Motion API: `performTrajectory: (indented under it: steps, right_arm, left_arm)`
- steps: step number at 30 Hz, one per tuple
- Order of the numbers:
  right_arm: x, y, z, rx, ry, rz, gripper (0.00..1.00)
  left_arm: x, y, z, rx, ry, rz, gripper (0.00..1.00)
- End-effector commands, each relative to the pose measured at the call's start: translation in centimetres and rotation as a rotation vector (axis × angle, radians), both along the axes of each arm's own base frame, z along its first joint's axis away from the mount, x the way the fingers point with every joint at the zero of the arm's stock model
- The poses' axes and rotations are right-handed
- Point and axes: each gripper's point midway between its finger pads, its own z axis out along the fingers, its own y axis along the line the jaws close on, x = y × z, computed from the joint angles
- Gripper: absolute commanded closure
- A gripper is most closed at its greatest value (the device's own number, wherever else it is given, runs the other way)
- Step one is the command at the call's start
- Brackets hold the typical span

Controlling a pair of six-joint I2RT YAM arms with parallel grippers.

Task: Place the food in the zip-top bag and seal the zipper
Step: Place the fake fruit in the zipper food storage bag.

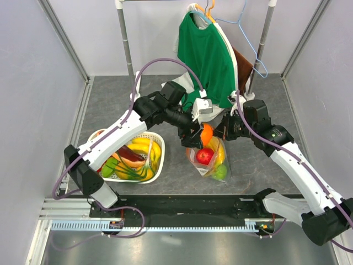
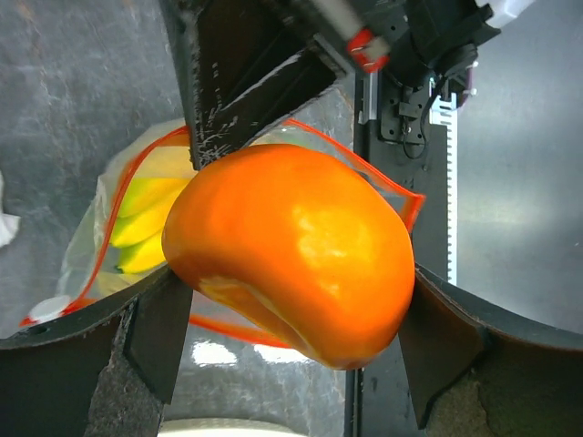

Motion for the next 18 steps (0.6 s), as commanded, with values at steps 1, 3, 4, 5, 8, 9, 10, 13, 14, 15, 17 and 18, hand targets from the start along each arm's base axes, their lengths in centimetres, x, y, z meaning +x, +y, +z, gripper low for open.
performTrajectory:
  steps: [1, 3, 4, 5, 8, 9, 10, 13, 14, 15, 17, 18]
  right_arm:
    - [0.8, 0.4, 3.7, 0.065, -0.070, -0.013, 1.00]
    - [0.8, 0.6, 4.0, 0.078, -0.069, -0.007, 1.00]
    - [0.8, 0.6, 4.3, 0.083, -0.073, -0.007, 1.00]
    - [0.8, 0.6, 4.5, 0.086, -0.078, -0.007, 1.00]
    - [0.6, 0.5, 5.1, 0.087, -0.094, -0.001, 1.00]
    - [0.6, 0.4, 5.5, 0.088, -0.105, 0.000, 1.00]
    - [0.6, 0.4, 5.6, 0.086, -0.107, 0.001, 1.00]
    - [0.3, 0.2, 5.7, 0.082, -0.109, 0.003, 1.00]
    - [0.3, 0.2, 5.6, 0.079, -0.106, 0.001, 1.00]
    - [0.2, 0.2, 5.5, 0.077, -0.104, 0.003, 1.00]
    - [0.2, 0.1, 5.4, 0.071, -0.105, 0.002, 1.00]
    - [0.1, 0.0, 5.3, 0.069, -0.107, 0.002, 1.00]
  left_arm:
    - [0.4, -1.7, 0.0, -0.044, 0.048, 0.033, 0.20]
    - [0.6, -1.8, -1.0, -0.020, 0.065, 0.049, 0.15]
    - [0.7, -1.8, -1.3, -0.009, 0.067, 0.057, 0.12]
    - [0.8, -1.6, -1.7, 0.006, 0.072, 0.070, 0.10]
    - [1.2, -0.6, -0.2, 0.000, 0.010, 0.099, 0.00]
    - [1.3, -0.2, 0.5, -0.010, -0.015, 0.107, 0.00]
    - [1.6, 0.6, 1.4, -0.025, -0.044, 0.117, 0.00]
    - [2.5, 3.6, 3.6, -0.048, -0.087, 0.189, 0.00]
    - [2.2, 4.8, 3.7, -0.034, -0.052, 0.199, 0.00]
    - [3.4, 6.9, 4.1, -0.031, -0.045, 0.261, 0.00]
    - [3.8, 10.4, 3.2, 0.049, -0.019, 0.314, 0.00]
    - [5.2, 13.5, 3.0, 0.079, -0.013, 0.407, 0.00]
